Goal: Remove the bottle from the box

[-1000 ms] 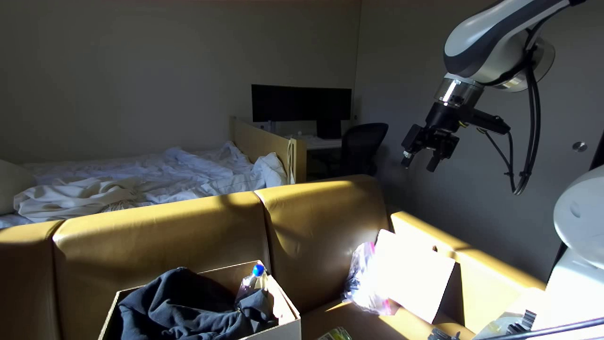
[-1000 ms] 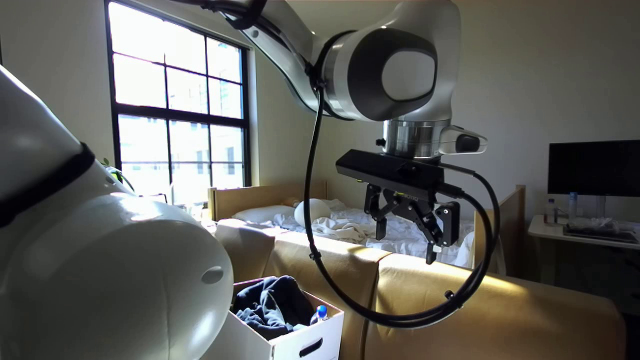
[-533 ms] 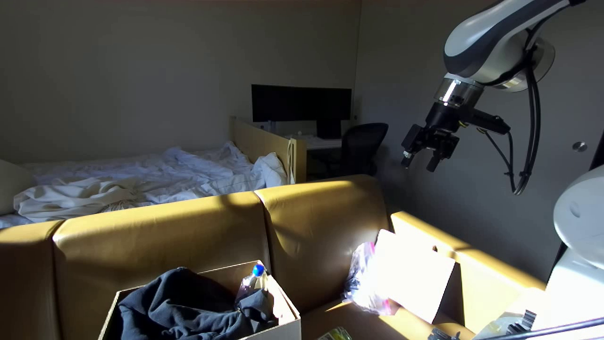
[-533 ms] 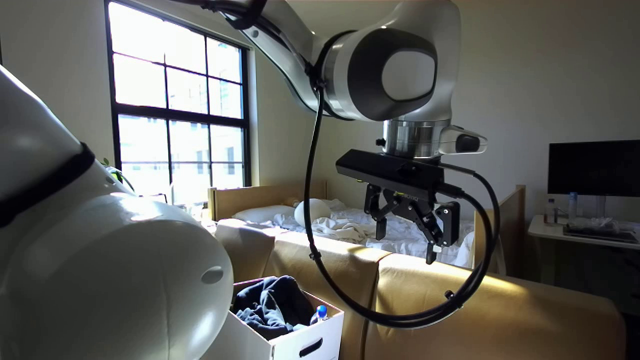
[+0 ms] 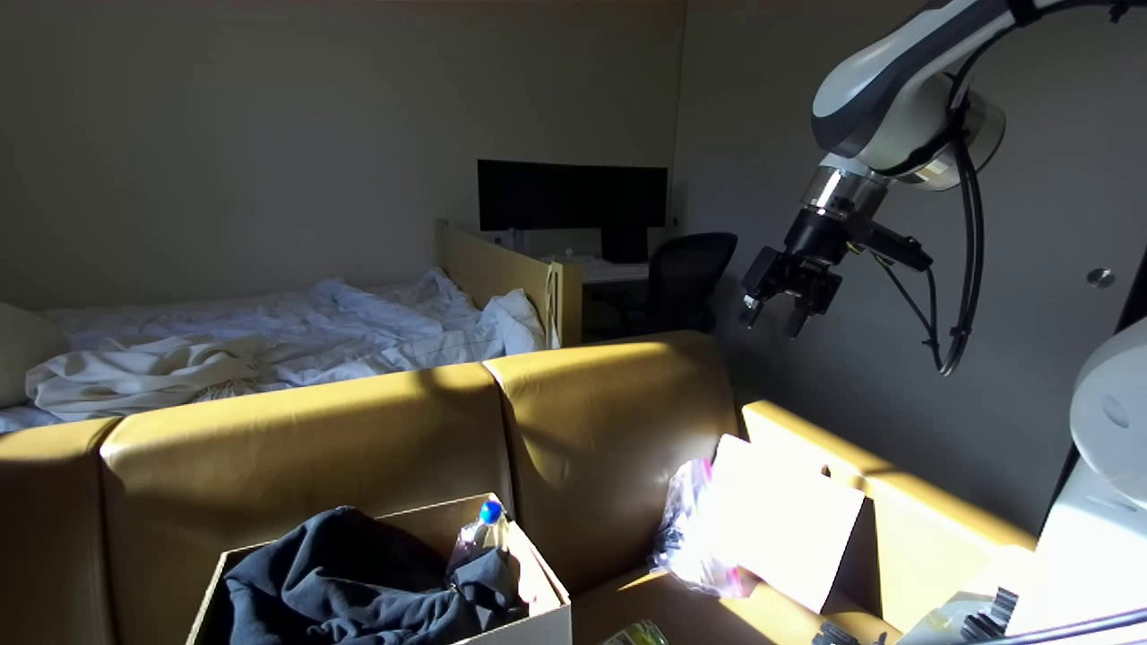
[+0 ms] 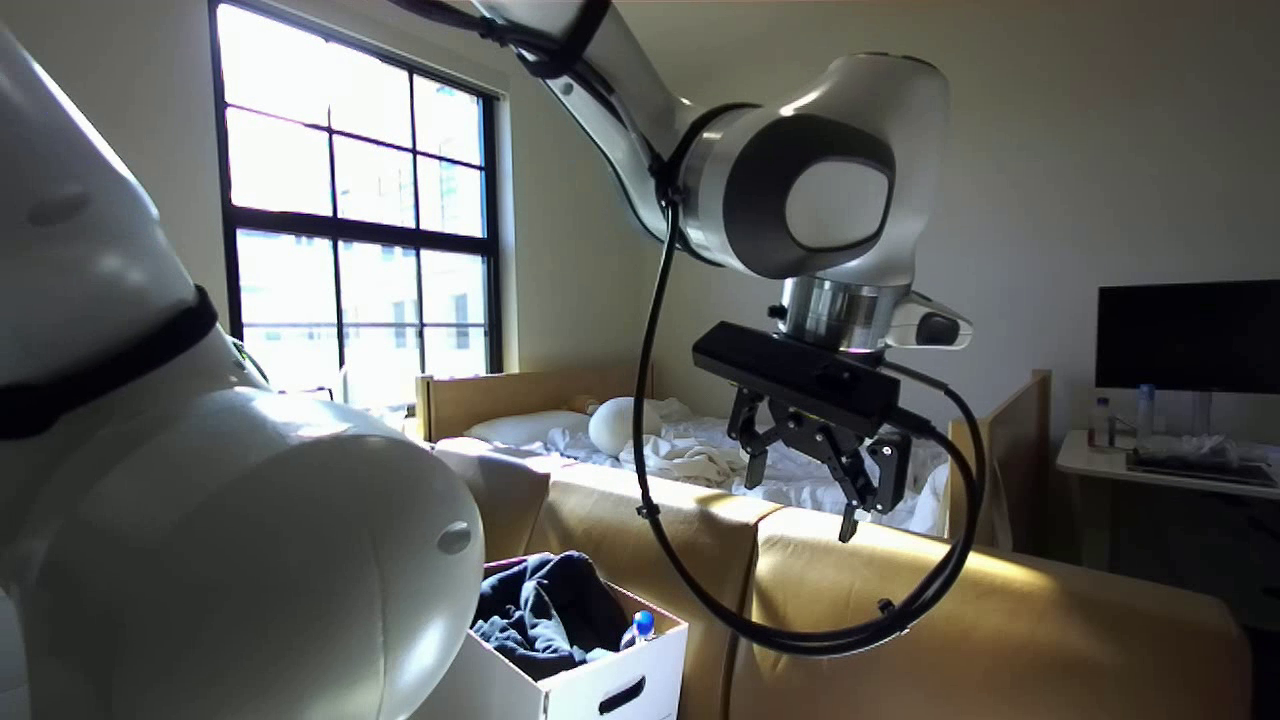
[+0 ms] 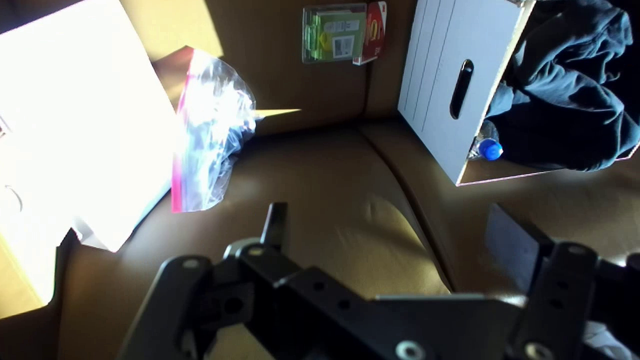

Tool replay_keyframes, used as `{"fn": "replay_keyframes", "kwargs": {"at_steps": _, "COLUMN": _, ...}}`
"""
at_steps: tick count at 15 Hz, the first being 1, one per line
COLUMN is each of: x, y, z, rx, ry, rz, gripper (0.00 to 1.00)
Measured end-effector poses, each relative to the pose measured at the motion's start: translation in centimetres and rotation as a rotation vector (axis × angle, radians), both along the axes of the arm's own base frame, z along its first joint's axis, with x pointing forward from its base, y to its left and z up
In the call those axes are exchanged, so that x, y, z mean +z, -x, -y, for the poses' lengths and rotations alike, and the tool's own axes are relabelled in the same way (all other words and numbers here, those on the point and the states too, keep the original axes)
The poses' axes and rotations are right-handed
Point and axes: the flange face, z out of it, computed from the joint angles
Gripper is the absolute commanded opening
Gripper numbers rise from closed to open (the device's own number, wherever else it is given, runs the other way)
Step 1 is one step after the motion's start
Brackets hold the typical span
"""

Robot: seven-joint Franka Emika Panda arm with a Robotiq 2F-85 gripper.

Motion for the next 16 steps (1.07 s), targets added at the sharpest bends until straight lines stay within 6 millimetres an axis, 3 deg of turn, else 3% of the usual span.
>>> {"fn": "replay_keyframes", "kwargs": {"at_steps": 4, "x": -3.4, "y": -4.3, "z": -0.8, "rx": 0.041, "ry": -0.058, "rz": 0.016, "gripper": 1.00}}
{"fn": "replay_keyframes", "kwargs": {"at_steps": 7, "x": -7.1, "y": -8.2, "z": -3.4, "rx": 0.040, "ry": -0.027, "rz": 0.063, "gripper": 1.00}}
{"fn": "replay_keyframes", "kwargs": {"at_steps": 9, "x": -9.0, "y": -10.9, "z": -6.7, "rx": 0.052, "ry": 0.007, "rz": 0.108, "gripper": 1.00}}
{"fn": "replay_keyframes", "kwargs": {"at_steps": 16, "x": -15.0, "y": -20.0, "z": -22.2, "rx": 0.169, "ry": 0.003, "rz": 0.142, "gripper": 1.00}}
